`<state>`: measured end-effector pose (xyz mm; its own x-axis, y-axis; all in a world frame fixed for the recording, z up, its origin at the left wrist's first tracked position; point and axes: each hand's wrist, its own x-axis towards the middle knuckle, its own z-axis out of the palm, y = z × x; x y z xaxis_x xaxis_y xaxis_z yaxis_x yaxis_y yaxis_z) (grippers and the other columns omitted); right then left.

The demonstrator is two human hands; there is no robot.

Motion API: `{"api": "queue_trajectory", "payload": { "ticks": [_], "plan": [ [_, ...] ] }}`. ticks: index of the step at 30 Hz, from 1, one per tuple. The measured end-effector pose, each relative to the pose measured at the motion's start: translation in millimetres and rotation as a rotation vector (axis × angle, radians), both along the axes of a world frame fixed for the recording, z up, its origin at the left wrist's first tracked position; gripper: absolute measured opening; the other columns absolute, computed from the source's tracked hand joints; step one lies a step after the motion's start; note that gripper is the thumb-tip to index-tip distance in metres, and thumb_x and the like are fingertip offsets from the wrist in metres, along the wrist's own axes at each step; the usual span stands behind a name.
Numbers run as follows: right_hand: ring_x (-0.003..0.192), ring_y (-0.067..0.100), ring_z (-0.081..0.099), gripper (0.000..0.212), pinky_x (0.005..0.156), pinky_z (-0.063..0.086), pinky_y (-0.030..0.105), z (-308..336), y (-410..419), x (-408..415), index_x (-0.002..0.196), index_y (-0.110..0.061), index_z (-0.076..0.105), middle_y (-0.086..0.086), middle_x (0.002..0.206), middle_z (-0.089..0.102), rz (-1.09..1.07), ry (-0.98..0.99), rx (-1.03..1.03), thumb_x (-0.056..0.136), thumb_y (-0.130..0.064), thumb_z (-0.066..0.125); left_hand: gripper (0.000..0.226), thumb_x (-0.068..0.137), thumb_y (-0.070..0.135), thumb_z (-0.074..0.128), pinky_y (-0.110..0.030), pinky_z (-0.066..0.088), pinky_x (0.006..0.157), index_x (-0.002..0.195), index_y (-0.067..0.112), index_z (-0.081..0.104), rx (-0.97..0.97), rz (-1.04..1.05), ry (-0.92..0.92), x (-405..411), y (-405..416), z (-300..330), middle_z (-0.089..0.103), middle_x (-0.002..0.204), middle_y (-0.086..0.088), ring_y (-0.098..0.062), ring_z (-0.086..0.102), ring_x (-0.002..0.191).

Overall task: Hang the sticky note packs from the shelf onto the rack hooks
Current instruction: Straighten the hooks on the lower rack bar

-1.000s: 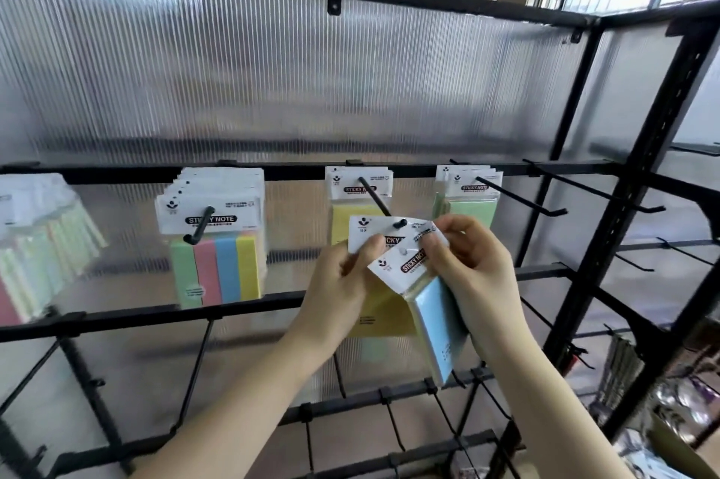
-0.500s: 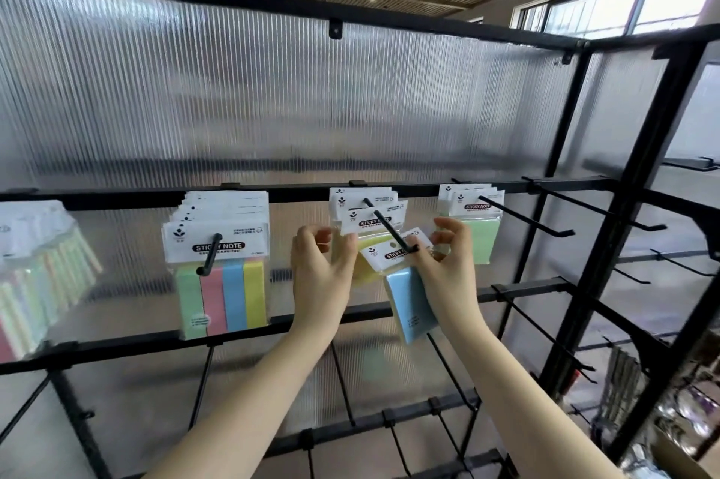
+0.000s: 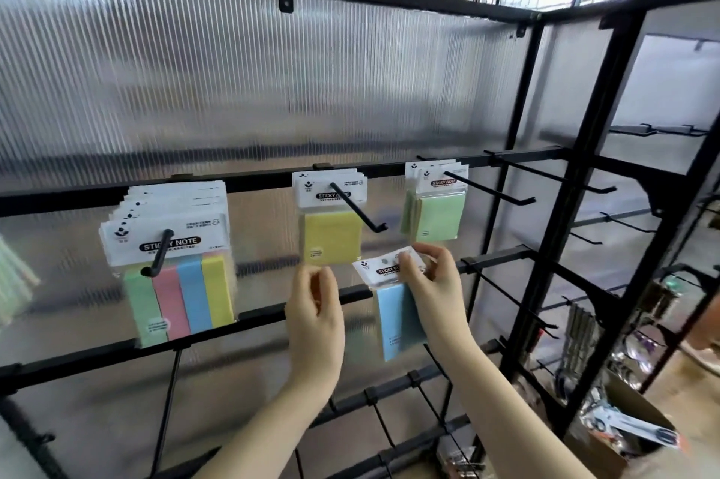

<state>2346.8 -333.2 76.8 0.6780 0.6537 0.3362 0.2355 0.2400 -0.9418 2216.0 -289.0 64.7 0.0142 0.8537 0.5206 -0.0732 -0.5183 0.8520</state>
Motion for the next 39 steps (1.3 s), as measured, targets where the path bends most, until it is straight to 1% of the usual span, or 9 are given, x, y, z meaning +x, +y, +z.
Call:
{"api": "queue_trajectory", "payload": {
  "ticks": [4, 6, 8, 11, 18, 24, 30, 35, 39],
  "plan": [
    [0.095, 0.007, 0.06, 0.019, 0.082, 0.048, 0.021, -0.5, -27.3, 6.1, 0.104, -0.032, 0.051, -0.009, 0.104, 0.06, -0.191, -0.048, 0.12, 0.091, -0.025, 0.062, 0.038, 0.093, 0.05, 0.041, -0.029, 0.042, 0.06, 0.079, 0.015, 0.049, -0.004, -0.335, 0.097, 23.1, -27.9, 6.7, 0.05, 0.064, 0.003, -0.02, 0.051, 0.064],
    [0.093, 0.001, 0.059, 0.02, 0.08, 0.046, 0.016, 2.9, -42.6, 14.3, 0.105, -0.033, 0.051, -0.011, 0.102, 0.059, -0.276, -0.096, 0.178, 0.091, -0.023, 0.062, 0.041, 0.092, 0.058, 0.044, -0.025, 0.037, 0.056, 0.076, 0.021, 0.048, 0.007, -0.466, 0.145, 38.2, -39.0, 15.4, 0.044, 0.061, 0.007, -0.011, 0.044, 0.059],
    [0.088, -0.006, 0.058, 0.02, 0.075, 0.044, 0.007, 7.8, -56.9, 27.1, 0.105, -0.032, 0.053, -0.013, 0.098, 0.059, -0.337, -0.14, 0.225, 0.091, -0.021, 0.063, 0.032, 0.09, 0.056, 0.049, -0.015, 0.032, 0.053, 0.07, 0.031, 0.051, 0.043, -0.559, 0.169, 54.5, -48.8, 26.0, 0.042, 0.057, 0.012, -0.001, 0.037, 0.054],
    [0.079, -0.001, 0.058, 0.015, 0.069, 0.045, 0.01, 17.8, -75.0, 51.2, 0.102, -0.03, 0.056, -0.01, 0.091, 0.061, -0.357, -0.182, 0.292, 0.092, -0.02, 0.063, 0.017, 0.087, 0.047, 0.056, -0.012, 0.036, 0.053, 0.08, 0.032, 0.063, 0.026, -0.67, 0.126, 84.6, -58.3, 39.3, 0.053, 0.06, 0.014, 0.001, 0.045, 0.056],
    [0.06, -0.003, 0.051, 0.014, 0.057, 0.04, 0.009, 49.6, -101.8, 132.3, 0.082, -0.017, 0.053, -0.016, 0.068, 0.057, -0.272, -0.218, 0.336, 0.092, -0.022, 0.061, 0.018, 0.088, 0.04, 0.058, -0.011, 0.041, 0.059, 0.089, 0.024, 0.066, 0.067, -0.676, 0.04, 174.9, -82.3, 66.5, 0.067, 0.074, 0.01, 0.002, 0.057, 0.065],
    [0.053, -0.004, 0.045, 0.038, 0.054, 0.035, 0.007, 65.5, -104.0, 200.0, 0.064, -0.035, 0.043, -0.023, 0.056, 0.05, -0.247, -0.256, 0.356, 0.092, -0.017, 0.063, 0.015, 0.092, 0.034, 0.056, -0.01, 0.04, 0.055, 0.081, 0.025, 0.062, 0.064, -0.594, 0.023, 240.4, -93.0, 78.3, 0.063, 0.067, 0.012, 0.002, 0.054, 0.06],
    [0.057, 0.0, 0.048, 0.029, 0.056, 0.037, 0.012, 66.6, -94.7, 238.6, 0.068, -0.029, 0.047, -0.016, 0.061, 0.053, -0.13, -0.207, 0.36, 0.092, -0.023, 0.063, 0.031, 0.093, 0.036, 0.054, -0.014, 0.034, 0.051, 0.075, 0.011, 0.06, 0.064, -0.461, 0.021, 275.1, -90.6, 80.8, 0.052, 0.059, 0.007, -0.004, 0.044, 0.054],
    [0.061, 0.002, 0.053, 0.022, 0.059, 0.042, 0.015, 64.8, -85.4, 250.8, 0.071, -0.029, 0.052, -0.013, 0.065, 0.057, -0.028, -0.198, 0.379, 0.089, -0.027, 0.063, 0.03, 0.095, 0.03, 0.055, -0.009, 0.035, 0.052, 0.066, 0.025, 0.055, 0.122, -0.376, 0.013, 283.2, -91.4, 81.3, 0.054, 0.056, 0.014, 0.004, 0.046, 0.053],
    [0.059, -0.002, 0.052, 0.016, 0.057, 0.04, 0.01, 62.1, -81.8, 255.4, 0.075, -0.027, 0.052, -0.016, 0.065, 0.058, 0.069, -0.221, 0.388, 0.087, -0.031, 0.061, 0.025, 0.091, 0.032, 0.052, -0.012, 0.038, 0.054, 0.07, 0.019, 0.057, 0.125, -0.356, -0.025, 283.5, -91.3, 74.5, 0.056, 0.06, 0.01, 0.002, 0.048, 0.057]
  ]
}}
